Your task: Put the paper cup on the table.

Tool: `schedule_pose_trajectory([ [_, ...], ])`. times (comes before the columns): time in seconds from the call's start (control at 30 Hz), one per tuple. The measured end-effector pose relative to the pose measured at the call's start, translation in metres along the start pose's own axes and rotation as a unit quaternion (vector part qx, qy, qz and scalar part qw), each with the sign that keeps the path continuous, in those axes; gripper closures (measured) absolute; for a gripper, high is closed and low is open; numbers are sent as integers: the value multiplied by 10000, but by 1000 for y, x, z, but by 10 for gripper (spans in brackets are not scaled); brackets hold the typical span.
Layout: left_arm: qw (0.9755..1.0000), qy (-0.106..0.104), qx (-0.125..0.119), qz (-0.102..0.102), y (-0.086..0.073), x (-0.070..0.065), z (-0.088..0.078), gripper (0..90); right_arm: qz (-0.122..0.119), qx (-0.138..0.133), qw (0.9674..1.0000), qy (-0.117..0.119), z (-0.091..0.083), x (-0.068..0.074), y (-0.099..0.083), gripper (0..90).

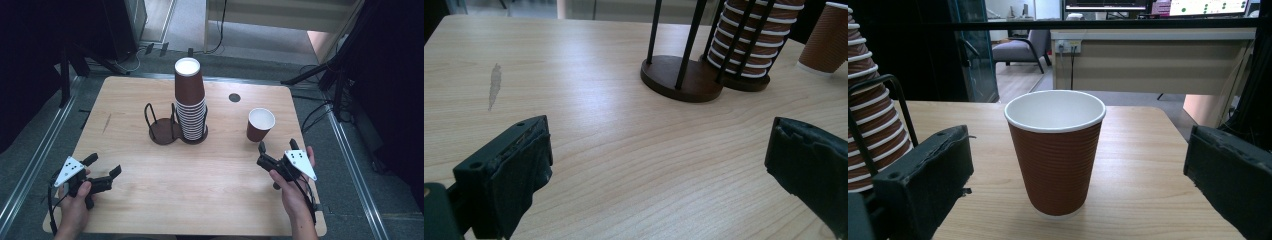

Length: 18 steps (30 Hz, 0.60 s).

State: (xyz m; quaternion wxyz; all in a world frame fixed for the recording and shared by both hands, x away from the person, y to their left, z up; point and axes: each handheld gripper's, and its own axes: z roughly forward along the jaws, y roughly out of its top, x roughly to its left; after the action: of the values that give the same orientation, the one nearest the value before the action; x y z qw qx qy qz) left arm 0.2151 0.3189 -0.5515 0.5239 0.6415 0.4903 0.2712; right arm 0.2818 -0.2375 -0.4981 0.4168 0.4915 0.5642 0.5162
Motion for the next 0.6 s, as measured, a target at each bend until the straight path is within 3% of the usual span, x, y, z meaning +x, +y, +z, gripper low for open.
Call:
schedule_pose_trajectory([
  [0.4, 10000, 2, -30, -24, 0, 0, 0, 0, -74, 97, 9999, -116, -17, -12, -10, 0],
  [0.6, 10000, 10, -38, -32, 0, 0, -1, 0, -1, 105, 9997, -217, -26, -23, -14, 0],
])
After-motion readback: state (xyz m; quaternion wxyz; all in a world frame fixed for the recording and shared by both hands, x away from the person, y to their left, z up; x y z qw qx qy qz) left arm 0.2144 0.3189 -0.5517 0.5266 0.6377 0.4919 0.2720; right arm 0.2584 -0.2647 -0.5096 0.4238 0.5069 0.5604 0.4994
